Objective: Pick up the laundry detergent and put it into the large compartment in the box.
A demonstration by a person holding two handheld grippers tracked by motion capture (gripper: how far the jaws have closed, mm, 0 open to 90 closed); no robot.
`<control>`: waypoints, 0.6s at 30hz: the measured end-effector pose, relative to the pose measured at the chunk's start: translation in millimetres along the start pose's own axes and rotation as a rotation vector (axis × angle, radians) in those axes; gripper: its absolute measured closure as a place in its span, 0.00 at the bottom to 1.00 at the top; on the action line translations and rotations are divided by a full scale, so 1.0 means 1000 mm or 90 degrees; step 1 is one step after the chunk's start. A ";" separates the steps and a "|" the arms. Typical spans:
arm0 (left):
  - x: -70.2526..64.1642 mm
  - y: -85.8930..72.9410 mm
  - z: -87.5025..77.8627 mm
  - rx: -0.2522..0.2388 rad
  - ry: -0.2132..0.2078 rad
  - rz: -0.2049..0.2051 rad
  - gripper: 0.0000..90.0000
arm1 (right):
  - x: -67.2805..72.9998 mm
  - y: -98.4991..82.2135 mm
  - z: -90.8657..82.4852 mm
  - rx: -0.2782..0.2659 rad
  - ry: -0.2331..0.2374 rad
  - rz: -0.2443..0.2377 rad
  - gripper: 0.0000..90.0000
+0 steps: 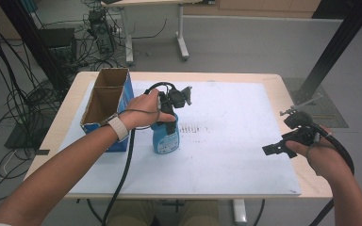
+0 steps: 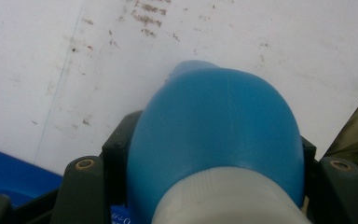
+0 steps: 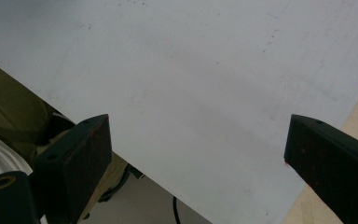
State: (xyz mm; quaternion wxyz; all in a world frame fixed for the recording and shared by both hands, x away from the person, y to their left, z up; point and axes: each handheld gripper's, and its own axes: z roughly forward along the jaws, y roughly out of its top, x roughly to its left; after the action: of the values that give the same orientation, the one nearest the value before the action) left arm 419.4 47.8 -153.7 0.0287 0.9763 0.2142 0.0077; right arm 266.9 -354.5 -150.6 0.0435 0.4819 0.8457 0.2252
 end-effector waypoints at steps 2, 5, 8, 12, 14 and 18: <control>0.000 0.000 0.000 -0.001 -0.001 -0.001 0.43 | 0.000 0.000 0.000 0.000 0.000 -0.001 0.08; 0.000 0.000 0.000 0.000 0.000 0.000 0.43 | 0.000 0.000 0.000 0.000 0.000 -0.001 0.08; 0.000 0.000 0.000 0.001 -0.001 0.000 0.43 | 0.000 0.001 0.001 0.000 0.001 -0.001 0.08; 0.000 0.000 0.000 0.000 -0.001 -0.001 0.43 | 0.000 0.001 0.001 0.000 0.002 -0.001 0.08; 0.000 0.000 0.000 0.000 -0.001 -0.001 0.43 | 0.000 0.001 0.001 0.000 0.002 -0.001 0.08; 0.000 0.000 0.000 -0.001 -0.001 0.000 0.43 | 0.000 0.002 0.001 0.001 0.002 -0.001 0.08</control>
State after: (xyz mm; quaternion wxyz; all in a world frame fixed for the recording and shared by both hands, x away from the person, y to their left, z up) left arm 419.6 48.2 -153.6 0.0294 0.9763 0.2144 0.0072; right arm 268.6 -353.6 -151.0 0.0424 0.4809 0.8463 0.2253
